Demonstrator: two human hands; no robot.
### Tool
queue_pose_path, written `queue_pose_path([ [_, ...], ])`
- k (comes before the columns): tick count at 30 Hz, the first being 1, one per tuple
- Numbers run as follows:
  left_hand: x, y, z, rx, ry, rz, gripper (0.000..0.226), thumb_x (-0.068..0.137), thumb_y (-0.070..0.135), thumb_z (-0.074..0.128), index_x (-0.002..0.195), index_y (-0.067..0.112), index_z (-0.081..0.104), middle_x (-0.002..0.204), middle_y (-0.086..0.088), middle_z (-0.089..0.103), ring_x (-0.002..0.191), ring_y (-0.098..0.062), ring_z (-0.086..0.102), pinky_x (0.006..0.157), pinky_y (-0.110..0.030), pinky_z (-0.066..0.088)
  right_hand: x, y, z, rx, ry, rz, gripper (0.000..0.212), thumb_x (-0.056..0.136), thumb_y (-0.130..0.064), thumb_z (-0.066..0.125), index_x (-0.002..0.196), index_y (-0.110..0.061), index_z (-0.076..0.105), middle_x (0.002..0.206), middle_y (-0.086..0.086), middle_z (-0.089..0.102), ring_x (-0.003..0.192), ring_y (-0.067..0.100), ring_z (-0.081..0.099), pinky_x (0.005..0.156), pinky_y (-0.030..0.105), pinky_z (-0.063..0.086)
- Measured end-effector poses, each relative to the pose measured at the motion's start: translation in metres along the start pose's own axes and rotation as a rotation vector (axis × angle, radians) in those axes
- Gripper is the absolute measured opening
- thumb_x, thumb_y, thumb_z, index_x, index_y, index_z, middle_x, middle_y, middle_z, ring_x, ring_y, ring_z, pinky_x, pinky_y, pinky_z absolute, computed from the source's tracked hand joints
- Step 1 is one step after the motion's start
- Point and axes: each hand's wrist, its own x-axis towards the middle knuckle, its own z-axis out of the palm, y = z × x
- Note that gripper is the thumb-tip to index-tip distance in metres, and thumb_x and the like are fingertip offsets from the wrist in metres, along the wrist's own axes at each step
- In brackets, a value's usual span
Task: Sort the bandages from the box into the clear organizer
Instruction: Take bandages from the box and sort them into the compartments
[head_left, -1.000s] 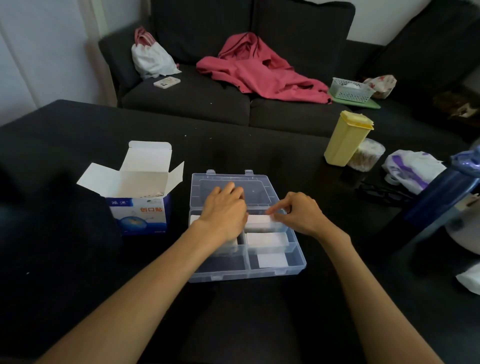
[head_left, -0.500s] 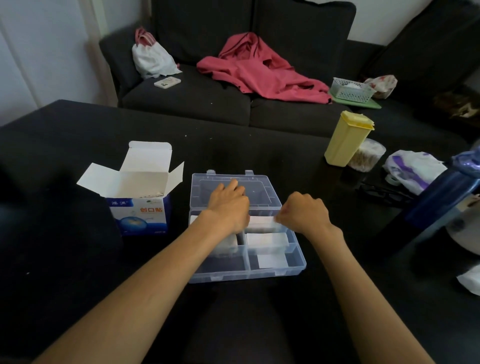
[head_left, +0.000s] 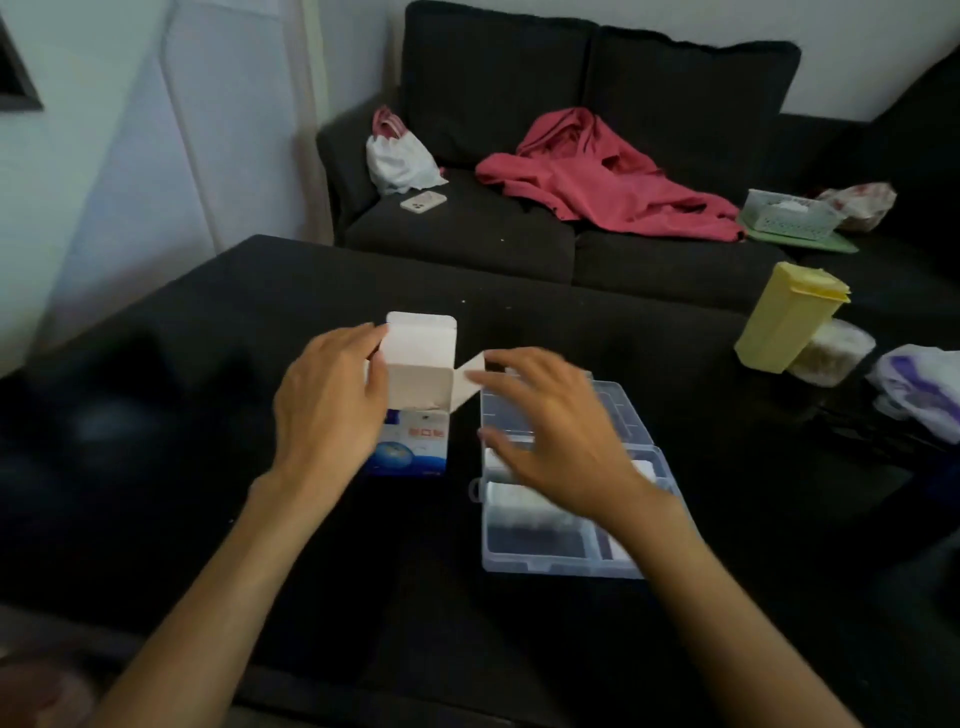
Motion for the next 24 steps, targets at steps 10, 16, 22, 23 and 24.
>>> queue_pose_path([
  [10,-0.005,-0.026,0.008,-0.146,-0.258,-0.341,0.053,0.086,0.059,0.052,0.127,0.025,0.051,0.118,0.005,0.060,0.105,-0.018,0.059,0.078,-0.029,0.042,0.001,0.000,0.047,-0.109,0.068,-0.101,0.027,0.078,-0.032,0.073,0.106,-0.030,0.070,0.118,-0.002,0.065,0.121,0.024,0.053,0.110,0.048,0.029],
  [16,-0.012,-0.024,0.016,-0.531,-0.336,-0.349,0.019,0.090,0.042,0.055,0.099,0.029,0.066,0.092,0.006,0.069,0.089,-0.017,0.066,0.081,-0.046,0.055,-0.003,-0.004,0.046,-0.108,0.014,-0.146,0.031,0.074,-0.029,0.077,0.103,-0.033,0.070,0.122,-0.002,0.063,0.123,0.026,0.051,0.109,0.052,0.025],
  [22,-0.013,-0.034,0.002,-0.786,-0.460,-0.391,0.029,0.087,0.014,0.063,0.114,0.025,0.065,0.100,0.008,0.067,0.090,-0.006,0.062,0.067,-0.023,0.050,-0.012,-0.009,0.033,-0.005,-0.018,-0.072,0.039,0.086,-0.039,0.040,0.106,-0.027,0.071,0.123,-0.006,0.062,0.126,0.016,0.044,0.113,0.033,0.017],
  [23,-0.013,-0.034,0.002,-0.774,-0.453,-0.368,0.028,0.086,0.014,0.064,0.112,0.025,0.066,0.098,0.011,0.066,0.089,-0.004,0.060,0.066,-0.020,0.046,-0.012,-0.012,0.031,-0.010,-0.009,-0.071,0.036,0.087,-0.039,0.043,0.106,-0.025,0.071,0.120,-0.006,0.064,0.123,0.017,0.048,0.108,0.033,0.027],
  [24,-0.014,-0.035,0.003,-0.730,-0.423,-0.331,0.026,0.085,0.017,0.066,0.109,0.025,0.068,0.096,0.014,0.065,0.089,-0.002,0.059,0.068,-0.019,0.045,-0.010,-0.015,0.028,-0.025,0.003,-0.084,0.031,0.088,-0.037,0.050,0.105,-0.024,0.071,0.115,-0.005,0.066,0.117,0.018,0.053,0.099,0.033,0.039],
])
